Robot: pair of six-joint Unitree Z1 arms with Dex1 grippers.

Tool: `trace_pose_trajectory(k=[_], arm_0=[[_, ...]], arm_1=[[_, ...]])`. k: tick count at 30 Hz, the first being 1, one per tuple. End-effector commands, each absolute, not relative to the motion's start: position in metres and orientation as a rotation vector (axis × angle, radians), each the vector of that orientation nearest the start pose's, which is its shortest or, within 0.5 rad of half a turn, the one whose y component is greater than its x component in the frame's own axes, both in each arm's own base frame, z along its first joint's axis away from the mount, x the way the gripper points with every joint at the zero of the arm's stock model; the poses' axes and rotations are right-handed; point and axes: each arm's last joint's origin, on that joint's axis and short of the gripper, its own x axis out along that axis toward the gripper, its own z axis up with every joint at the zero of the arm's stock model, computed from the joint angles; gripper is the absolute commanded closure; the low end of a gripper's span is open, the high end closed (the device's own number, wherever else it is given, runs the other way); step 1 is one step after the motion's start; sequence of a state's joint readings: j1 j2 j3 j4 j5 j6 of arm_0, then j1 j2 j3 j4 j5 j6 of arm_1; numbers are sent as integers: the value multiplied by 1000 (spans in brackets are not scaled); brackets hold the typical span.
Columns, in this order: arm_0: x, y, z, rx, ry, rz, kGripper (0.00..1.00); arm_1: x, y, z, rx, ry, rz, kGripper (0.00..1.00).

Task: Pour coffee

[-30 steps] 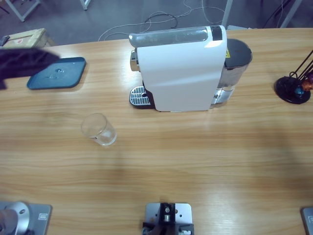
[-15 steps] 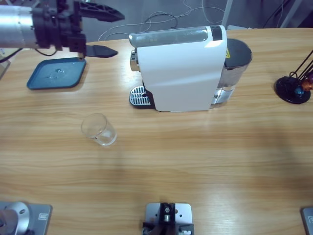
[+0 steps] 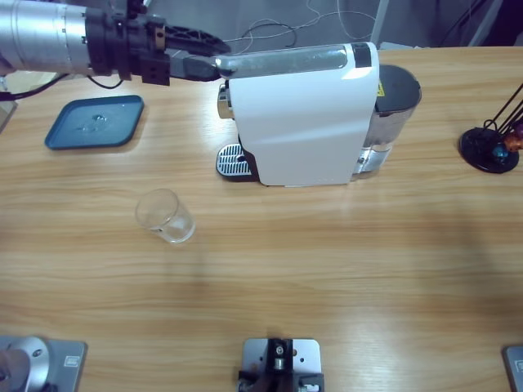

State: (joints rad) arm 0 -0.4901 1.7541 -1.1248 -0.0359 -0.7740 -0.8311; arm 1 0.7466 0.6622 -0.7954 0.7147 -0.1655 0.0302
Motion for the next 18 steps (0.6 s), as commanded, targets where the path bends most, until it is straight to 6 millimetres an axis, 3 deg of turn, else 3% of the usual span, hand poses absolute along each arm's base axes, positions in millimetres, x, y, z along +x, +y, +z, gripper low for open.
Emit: trace_pose_trajectory(k=[1, 4, 7, 11, 13, 14, 15, 16, 18], arm_0=[[302, -207, 298, -799, 1145, -890, 1000], [294, -209, 320, -808, 1099, -914, 1000], [279, -210, 367, -816, 980, -967, 1000], [257, -196, 424, -843, 791, -962, 1000], [250, -191, 430, -827, 761, -965, 1000], [246, -191, 428, -812, 763, -968, 596], [241, -189, 425, -783, 757, -975, 120], [233, -188, 421, -712, 724, -995, 18], [208, -177, 412, -462, 587, -1072, 9]], arm_1=[[34, 20, 334, -246, 576, 544, 23], [34, 20, 334, -246, 577, 544, 23], [37, 22, 335, -253, 590, 542, 27], [46, 27, 356, -238, 547, 485, 46], [61, 39, 362, -237, 588, 448, 65], [68, 46, 359, -229, 625, 431, 69], [75, 52, 355, -217, 667, 411, 69], [82, 56, 349, -203, 710, 377, 69], [95, 55, 339, -151, 760, 246, 69]])
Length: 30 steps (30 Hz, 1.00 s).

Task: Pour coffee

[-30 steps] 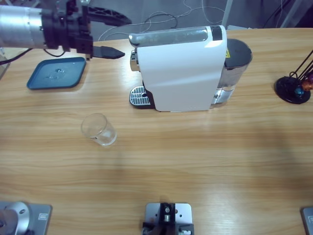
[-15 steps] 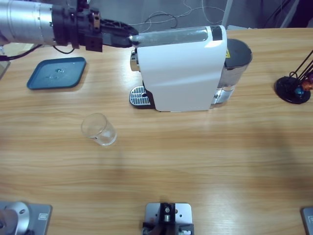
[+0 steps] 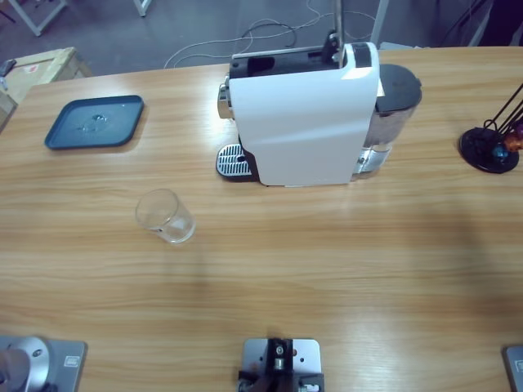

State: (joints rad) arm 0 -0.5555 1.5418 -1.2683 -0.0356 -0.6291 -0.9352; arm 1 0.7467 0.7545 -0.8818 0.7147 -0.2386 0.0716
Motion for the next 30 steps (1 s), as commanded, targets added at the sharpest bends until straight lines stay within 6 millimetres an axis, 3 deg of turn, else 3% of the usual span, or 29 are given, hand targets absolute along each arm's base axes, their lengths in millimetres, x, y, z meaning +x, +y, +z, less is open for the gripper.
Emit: trace_pose_trajectory(k=[1, 5, 7, 9, 11, 13, 20, 23, 27, 29, 30], arm_0=[[194, -169, 407, -355, 525, -1101, 9], [134, -128, 376, -64, 372, -1004, 9], [111, -105, 364, 96, 419, -900, 9], [100, -92, 351, 256, 495, -811, 9], [95, -86, 334, 320, 554, -774, 9], [92, -82, 324, 332, 575, -769, 9], [92, -82, 316, 378, 593, -731, 9], [94, -82, 313, 391, 598, -701, 9], [93, -81, 311, 392, 599, -696, 9], [93, -81, 310, 389, 599, -699, 9], [93, -81, 310, 388, 600, -703, 9]], arm_1=[[101, 50, 330, -113, 761, 154, 73], [126, 35, 299, -17, 768, -50, 197], [139, 33, 285, 0, 775, -92, 208], [153, 33, 269, 12, 796, -112, 309], [165, 33, 252, 33, 804, -110, 324], [172, 31, 249, 49, 785, -115, 326], [208, 24, 244, 75, 764, -140, 375], [214, 24, 246, 71, 761, -152, 445], [215, 22, 246, 64, 763, -171, 457], [217, 20, 246, 68, 758, -183, 577], [218, 19, 247, 71, 757, -186, 579]])
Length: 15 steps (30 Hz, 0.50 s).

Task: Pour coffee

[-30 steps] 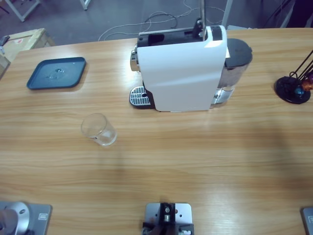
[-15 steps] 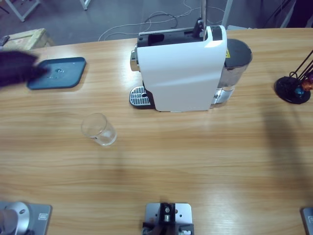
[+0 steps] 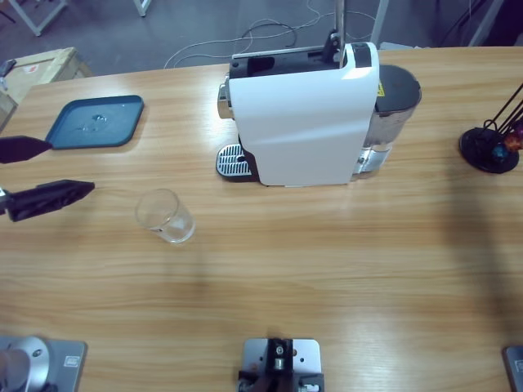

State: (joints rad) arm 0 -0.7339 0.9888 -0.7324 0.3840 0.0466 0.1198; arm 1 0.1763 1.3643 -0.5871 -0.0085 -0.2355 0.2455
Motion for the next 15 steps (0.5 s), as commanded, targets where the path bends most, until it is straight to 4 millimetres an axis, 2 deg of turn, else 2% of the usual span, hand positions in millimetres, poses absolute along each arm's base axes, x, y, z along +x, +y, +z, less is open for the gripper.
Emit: trace_pose_trajectory(k=[1, 3, 5, 11, 13, 15], arm_0=[[92, -81, 310, 386, 598, -706, 9], [92, -81, 308, 386, 599, -708, 9], [91, -81, 308, 386, 599, -708, 9], [93, -82, 308, 382, 597, -707, 9], [92, -81, 308, 380, 595, -708, 9], [90, -79, 308, 377, 590, -708, 9]], arm_1=[[220, 19, 247, 71, 758, -188, 579], [223, 18, 245, 71, 764, -194, 585], [226, 16, 245, 76, 762, -199, 699], [231, 16, 242, 81, 779, -189, 710], [233, 15, 240, 84, 783, -178, 824], [236, 16, 239, 86, 784, -171, 823]])
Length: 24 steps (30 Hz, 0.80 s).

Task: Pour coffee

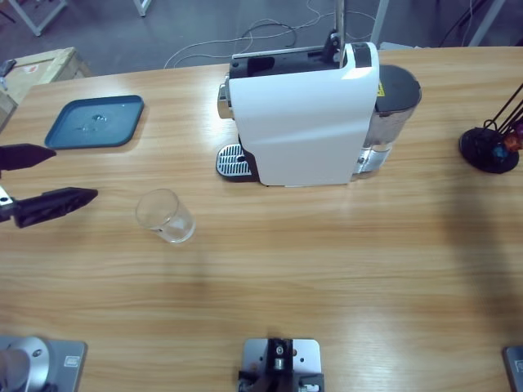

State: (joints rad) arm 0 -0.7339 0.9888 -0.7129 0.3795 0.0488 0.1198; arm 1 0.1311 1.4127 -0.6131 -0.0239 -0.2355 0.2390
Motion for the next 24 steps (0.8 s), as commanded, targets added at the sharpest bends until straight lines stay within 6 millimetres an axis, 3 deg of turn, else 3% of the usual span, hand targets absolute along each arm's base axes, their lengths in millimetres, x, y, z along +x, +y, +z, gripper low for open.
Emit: trace_pose_trajectory(k=[1, 6, 8, 10, 21, 24], arm_0=[[89, -79, 308, 377, 590, -708, 9], [88, -78, 307, 375, 587, -708, 9], [88, -78, 307, 374, 589, -707, 9], [87, -77, 305, 373, 592, -709, 9], [84, -75, 304, 367, 588, -709, 9], [84, -74, 304, 366, 588, -709, 9]], arm_1=[[236, 16, 238, 85, 787, -172, 823], [237, 13, 237, 91, 788, -177, 831], [236, 12, 237, 88, 784, -176, 963], [234, 11, 239, 89, 779, -179, 1000], [220, 12, 261, 85, 711, -142, 1000], [210, 12, 284, 106, 660, -150, 1000]])
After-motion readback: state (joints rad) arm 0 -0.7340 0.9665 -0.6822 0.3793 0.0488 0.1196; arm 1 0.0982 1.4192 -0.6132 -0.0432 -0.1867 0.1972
